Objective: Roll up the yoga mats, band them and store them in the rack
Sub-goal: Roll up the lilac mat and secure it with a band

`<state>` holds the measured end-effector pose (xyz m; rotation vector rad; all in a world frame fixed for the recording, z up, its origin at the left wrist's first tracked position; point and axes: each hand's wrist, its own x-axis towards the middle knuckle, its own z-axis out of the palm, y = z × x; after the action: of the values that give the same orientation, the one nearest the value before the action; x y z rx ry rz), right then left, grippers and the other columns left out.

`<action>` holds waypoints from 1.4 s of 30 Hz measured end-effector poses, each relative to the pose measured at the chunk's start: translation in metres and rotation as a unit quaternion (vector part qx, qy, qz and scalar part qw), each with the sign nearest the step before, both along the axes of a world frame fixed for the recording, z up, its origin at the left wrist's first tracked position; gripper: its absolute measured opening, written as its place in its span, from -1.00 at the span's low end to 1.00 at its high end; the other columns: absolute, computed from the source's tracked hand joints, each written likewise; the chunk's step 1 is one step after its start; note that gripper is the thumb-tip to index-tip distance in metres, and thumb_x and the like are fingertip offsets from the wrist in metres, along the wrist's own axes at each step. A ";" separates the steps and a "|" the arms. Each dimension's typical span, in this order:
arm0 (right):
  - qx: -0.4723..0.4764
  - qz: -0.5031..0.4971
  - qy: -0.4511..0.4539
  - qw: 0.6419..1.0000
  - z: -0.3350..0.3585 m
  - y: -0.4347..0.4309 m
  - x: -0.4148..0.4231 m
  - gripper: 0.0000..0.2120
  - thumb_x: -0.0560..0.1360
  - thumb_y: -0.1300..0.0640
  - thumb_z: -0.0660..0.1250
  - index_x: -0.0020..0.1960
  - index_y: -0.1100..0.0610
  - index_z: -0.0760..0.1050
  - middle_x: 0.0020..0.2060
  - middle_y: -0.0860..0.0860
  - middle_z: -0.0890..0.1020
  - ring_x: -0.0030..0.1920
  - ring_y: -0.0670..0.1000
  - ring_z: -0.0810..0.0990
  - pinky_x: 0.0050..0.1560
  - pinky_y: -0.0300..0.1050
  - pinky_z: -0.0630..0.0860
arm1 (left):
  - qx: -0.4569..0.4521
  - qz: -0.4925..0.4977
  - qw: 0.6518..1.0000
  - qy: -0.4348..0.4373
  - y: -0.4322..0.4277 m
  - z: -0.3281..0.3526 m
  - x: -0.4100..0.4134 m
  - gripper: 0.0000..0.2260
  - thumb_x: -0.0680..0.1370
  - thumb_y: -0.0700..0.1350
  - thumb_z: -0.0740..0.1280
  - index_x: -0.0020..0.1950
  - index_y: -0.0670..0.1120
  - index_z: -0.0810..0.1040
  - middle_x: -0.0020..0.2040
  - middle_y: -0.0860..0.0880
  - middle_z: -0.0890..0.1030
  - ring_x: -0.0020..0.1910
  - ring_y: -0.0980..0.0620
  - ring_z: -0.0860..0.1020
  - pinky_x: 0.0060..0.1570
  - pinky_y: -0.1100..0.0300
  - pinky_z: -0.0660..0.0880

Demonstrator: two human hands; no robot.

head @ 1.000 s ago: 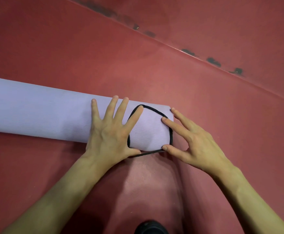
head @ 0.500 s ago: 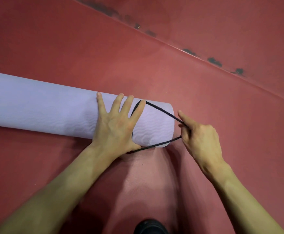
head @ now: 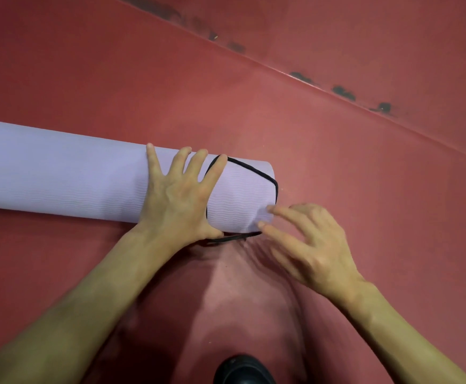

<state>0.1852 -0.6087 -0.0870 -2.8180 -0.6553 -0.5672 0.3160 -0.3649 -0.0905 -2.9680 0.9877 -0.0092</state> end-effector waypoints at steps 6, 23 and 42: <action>0.114 -0.056 -0.004 0.992 -0.020 0.006 0.006 -0.79 0.56 0.22 0.44 0.19 0.23 0.69 0.15 0.12 0.67 -0.01 0.16 0.63 -0.02 0.07 0.53 | -0.009 -0.009 1.000 -0.004 -0.002 0.002 0.007 0.22 0.07 0.48 0.51 0.62 -0.02 0.28 0.49 -0.14 0.42 0.45 -0.24 0.40 0.37 -0.62 0.05; 0.437 -0.323 0.150 0.826 -0.011 0.004 0.037 -0.85 0.49 0.26 0.49 -0.18 0.04 0.69 -0.26 -0.19 0.70 -0.23 -0.17 0.65 -0.12 -0.27 0.56 | -0.145 -0.047 0.982 -0.107 0.017 -0.017 -0.021 -0.20 0.35 0.36 0.42 0.49 -0.05 0.54 0.36 -0.21 0.58 0.35 -0.30 0.54 0.40 -0.47 0.23; 0.354 -0.274 0.408 0.796 -0.052 0.048 0.019 -0.71 0.44 -0.05 0.42 -0.11 0.20 0.60 -0.31 -0.03 0.65 -0.30 -0.12 0.48 -0.24 0.00 0.50 | -0.207 -0.115 0.967 -0.094 0.061 0.017 -0.021 -0.22 0.28 0.33 0.48 0.39 -0.07 0.63 0.27 -0.11 0.66 0.18 -0.21 0.65 0.34 -0.38 0.38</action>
<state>0.2045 -0.5609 -0.1391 -2.1295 0.4741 0.3237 0.2946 -0.3043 -0.0735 -3.0955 1.4503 -0.5546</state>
